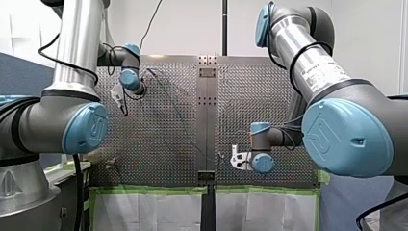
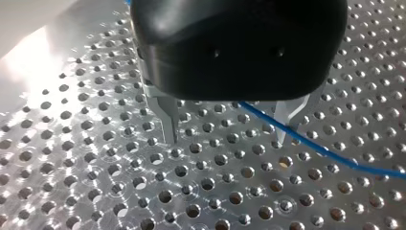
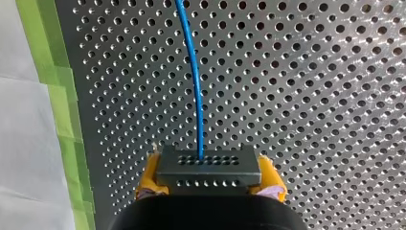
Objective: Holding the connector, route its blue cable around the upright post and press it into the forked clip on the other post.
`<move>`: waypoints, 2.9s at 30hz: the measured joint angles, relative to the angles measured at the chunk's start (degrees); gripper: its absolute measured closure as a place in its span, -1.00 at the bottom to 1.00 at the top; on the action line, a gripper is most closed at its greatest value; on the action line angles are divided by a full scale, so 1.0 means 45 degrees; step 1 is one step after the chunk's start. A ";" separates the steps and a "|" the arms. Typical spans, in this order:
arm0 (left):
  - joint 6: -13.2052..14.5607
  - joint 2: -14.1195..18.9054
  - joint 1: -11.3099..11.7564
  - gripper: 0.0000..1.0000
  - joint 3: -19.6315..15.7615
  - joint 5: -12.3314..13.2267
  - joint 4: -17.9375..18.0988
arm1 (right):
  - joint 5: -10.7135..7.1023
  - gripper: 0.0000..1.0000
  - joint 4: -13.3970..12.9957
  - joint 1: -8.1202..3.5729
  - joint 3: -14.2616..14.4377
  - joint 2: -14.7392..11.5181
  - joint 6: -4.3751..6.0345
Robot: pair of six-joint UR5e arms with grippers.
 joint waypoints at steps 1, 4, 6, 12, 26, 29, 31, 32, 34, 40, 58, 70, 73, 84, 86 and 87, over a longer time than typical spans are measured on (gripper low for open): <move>-0.0098 0.0022 0.0043 -1.00 -0.0054 0.0097 0.0073 | -0.0002 1.00 0.0000 -0.0001 0.0001 0.0000 -0.0003; -0.0462 0.0059 0.0185 -1.00 -0.0260 0.0461 0.0383 | -0.0016 1.00 -0.0002 -0.0003 0.0005 0.0001 -0.0007; -0.0718 0.0075 0.0280 -1.00 -0.0448 0.0718 0.0631 | -0.0023 1.00 0.0006 -0.0004 0.0002 0.0000 -0.0008; -0.1374 0.0278 0.0499 -1.00 -0.1059 0.1371 0.1281 | -0.0036 1.00 0.0053 0.0002 -0.0001 -0.0002 -0.0040; -0.2891 0.1675 0.0662 -1.00 -0.2574 0.2779 0.2080 | -0.0002 1.00 0.0152 0.0099 0.0030 0.0003 -0.0144; -0.3205 0.1974 0.0673 -1.00 -0.2887 0.2822 0.2133 | 0.0104 1.00 0.0213 0.0149 0.0103 0.0005 -0.0240; -0.3413 0.2175 0.0675 -1.00 -0.3068 0.2815 0.2156 | 0.0276 1.00 0.0236 0.0192 0.0204 0.0005 -0.0301; -0.3556 0.2309 0.0675 -1.00 -0.3150 0.2811 0.2166 | 0.0352 1.00 0.0223 0.0210 0.0267 0.0004 -0.0325; -0.3768 0.2472 0.0684 -1.00 -0.3245 0.2785 0.2168 | 0.0477 1.00 0.0097 0.0247 0.0476 0.0002 -0.0351; -0.4368 0.3177 0.0712 -1.00 -0.3459 0.2277 0.1819 | 0.0608 1.00 -0.0581 0.0302 0.1196 0.0001 -0.0350; -0.2449 0.4908 0.0671 -1.00 -0.3476 0.0097 -0.0351 | 0.0964 1.00 -0.0883 0.0538 0.1516 -0.0003 -0.0545; -0.1129 0.5272 0.0426 -1.00 -0.2963 -0.0672 -0.1669 | 0.0898 1.00 -0.0947 0.0504 0.1521 -0.0003 -0.0583; -0.0826 0.5274 0.0331 -1.00 -0.2674 -0.0598 -0.1975 | 0.0893 1.00 -0.0911 0.0466 0.1521 -0.0003 -0.0605; 0.0367 0.5215 -0.0062 -1.00 -0.1485 -0.0396 -0.3168 | 0.0980 1.00 -0.0346 0.0480 0.1525 -0.0002 -0.0898; 0.0594 0.5201 -0.0167 -1.00 -0.1256 -0.0401 -0.3387 | 0.0977 1.00 -0.0330 0.0446 0.1523 -0.0003 -0.0902; 0.0691 0.5197 -0.0217 -1.00 -0.1163 -0.0408 -0.3486 | 0.0973 1.00 -0.0330 0.0424 0.1522 -0.0003 -0.0905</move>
